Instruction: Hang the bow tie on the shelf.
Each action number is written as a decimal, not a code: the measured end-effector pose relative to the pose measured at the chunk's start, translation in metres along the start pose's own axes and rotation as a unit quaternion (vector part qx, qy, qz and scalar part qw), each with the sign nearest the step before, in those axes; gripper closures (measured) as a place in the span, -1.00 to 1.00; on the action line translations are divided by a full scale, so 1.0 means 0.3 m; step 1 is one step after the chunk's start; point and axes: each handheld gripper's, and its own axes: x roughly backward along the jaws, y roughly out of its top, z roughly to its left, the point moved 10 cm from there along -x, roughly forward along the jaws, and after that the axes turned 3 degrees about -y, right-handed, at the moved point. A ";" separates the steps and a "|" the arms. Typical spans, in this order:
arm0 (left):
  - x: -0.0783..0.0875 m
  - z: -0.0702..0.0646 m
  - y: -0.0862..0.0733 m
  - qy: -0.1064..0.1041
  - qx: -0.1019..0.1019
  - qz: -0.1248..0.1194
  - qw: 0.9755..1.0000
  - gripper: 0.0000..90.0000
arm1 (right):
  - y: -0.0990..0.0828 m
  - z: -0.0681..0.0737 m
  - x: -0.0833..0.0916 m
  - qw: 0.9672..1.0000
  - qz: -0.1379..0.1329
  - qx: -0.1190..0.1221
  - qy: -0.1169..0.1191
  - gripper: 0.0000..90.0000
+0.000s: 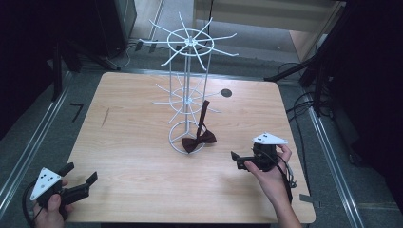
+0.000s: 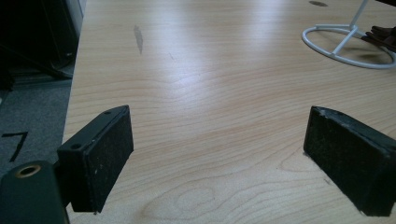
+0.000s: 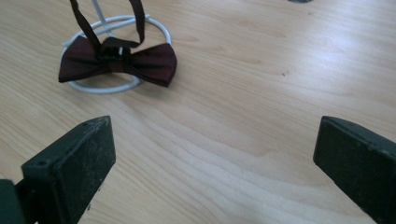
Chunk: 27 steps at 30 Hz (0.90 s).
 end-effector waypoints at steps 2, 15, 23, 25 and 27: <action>0.000 0.000 0.000 0.000 -0.001 0.001 1.000 -0.80 | -0.018 -0.020 0.006 1.000 0.003 -0.006 -0.004 -1.00; 0.000 -0.003 -0.002 -0.003 -0.002 0.004 1.000 -0.80 | -0.133 -0.143 0.052 0.999 0.017 -0.032 -0.027 -1.00; 0.000 -0.003 -0.002 -0.004 -0.002 0.003 1.000 -0.80 | -0.224 -0.236 0.104 0.997 0.018 -0.047 -0.051 -1.00; 0.000 -0.004 -0.002 -0.004 -0.002 0.004 1.000 -0.80 | -0.251 -0.263 0.117 0.997 0.019 -0.046 -0.062 -1.00; 0.000 -0.003 -0.002 -0.003 -0.002 0.003 1.000 -0.80 | -0.278 -0.287 0.132 0.996 0.019 -0.050 -0.066 -1.00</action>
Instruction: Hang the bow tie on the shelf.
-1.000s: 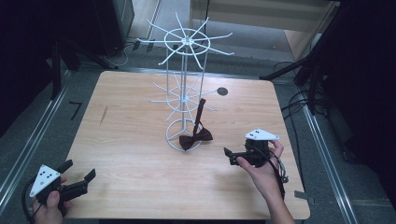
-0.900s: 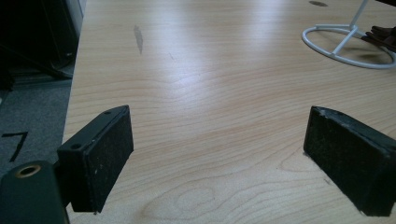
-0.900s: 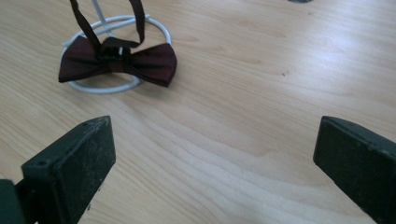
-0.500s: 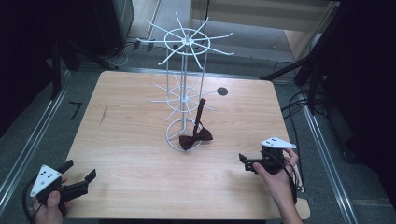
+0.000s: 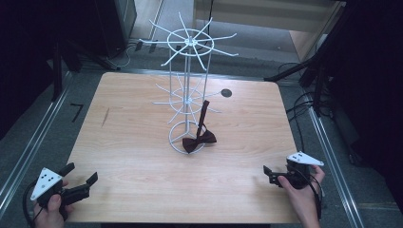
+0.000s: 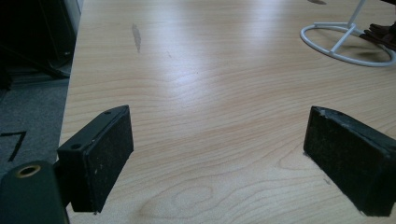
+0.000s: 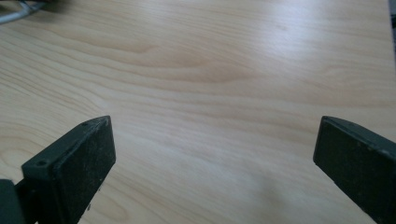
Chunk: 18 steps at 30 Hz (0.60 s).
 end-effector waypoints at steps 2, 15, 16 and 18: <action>0.000 0.000 0.000 0.000 0.000 0.000 1.000 -0.80 | -0.028 -0.030 0.012 1.000 0.000 -0.006 -0.004 -1.00; -0.001 -0.001 -0.001 -0.001 -0.001 0.002 1.000 -0.80 | -0.162 -0.158 0.081 0.999 -0.012 -0.047 -0.014 -1.00; -0.001 -0.001 -0.001 -0.001 0.000 0.002 1.000 -0.80 | -0.170 -0.164 0.086 0.999 -0.013 -0.049 -0.015 -1.00; -0.001 0.000 -0.001 0.000 0.001 0.001 1.000 -0.80 | -0.176 -0.170 0.100 0.998 -0.022 -0.054 -0.010 -1.00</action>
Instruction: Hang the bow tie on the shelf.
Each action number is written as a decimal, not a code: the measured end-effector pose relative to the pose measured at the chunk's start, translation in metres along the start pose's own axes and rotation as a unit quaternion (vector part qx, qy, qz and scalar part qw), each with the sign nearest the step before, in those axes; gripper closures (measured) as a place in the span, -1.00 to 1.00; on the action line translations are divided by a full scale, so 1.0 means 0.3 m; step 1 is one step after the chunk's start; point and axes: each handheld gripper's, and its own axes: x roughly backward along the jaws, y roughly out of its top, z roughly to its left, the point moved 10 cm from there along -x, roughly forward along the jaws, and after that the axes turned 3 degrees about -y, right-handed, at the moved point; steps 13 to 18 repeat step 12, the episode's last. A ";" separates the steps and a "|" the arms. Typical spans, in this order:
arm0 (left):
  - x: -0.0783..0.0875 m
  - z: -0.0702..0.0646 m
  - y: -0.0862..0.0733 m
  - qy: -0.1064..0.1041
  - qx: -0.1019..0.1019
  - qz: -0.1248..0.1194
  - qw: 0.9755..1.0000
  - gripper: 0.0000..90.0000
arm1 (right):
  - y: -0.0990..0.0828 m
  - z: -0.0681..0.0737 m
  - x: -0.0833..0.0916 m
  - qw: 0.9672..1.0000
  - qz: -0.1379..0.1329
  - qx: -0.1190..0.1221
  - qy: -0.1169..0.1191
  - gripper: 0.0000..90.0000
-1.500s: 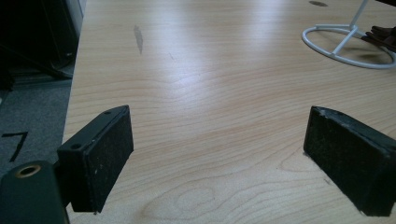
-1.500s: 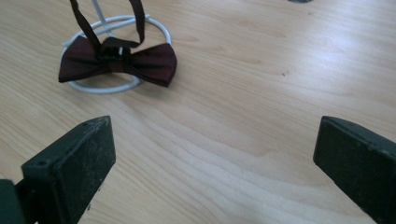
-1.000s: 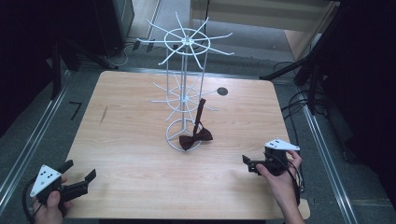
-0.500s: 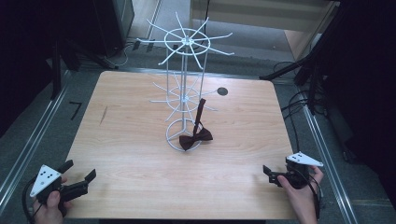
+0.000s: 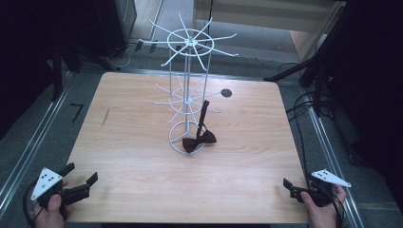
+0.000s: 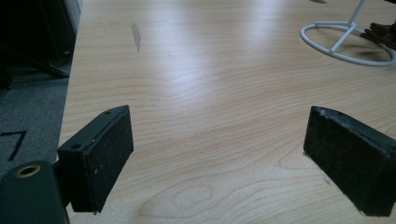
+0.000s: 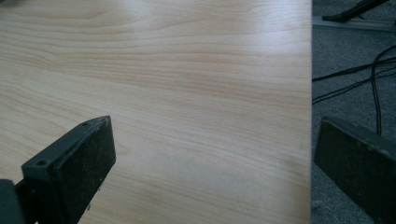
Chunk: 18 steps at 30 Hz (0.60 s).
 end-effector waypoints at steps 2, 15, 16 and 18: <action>0.000 0.001 0.000 0.001 0.000 0.001 1.000 -0.80 | -0.005 -0.009 0.012 1.000 -0.005 -0.005 -0.002 -1.00; -0.003 0.003 -0.003 0.000 0.001 0.008 1.000 -0.80 | -0.010 -0.016 0.024 1.000 -0.011 -0.006 -0.003 -1.00; -0.003 0.003 -0.003 0.000 0.001 0.008 1.000 -0.80 | -0.010 -0.016 0.024 1.000 -0.011 -0.006 -0.003 -1.00; -0.003 0.003 -0.003 0.000 0.001 0.008 1.000 -0.80 | -0.010 -0.016 0.024 1.000 -0.011 -0.006 -0.003 -1.00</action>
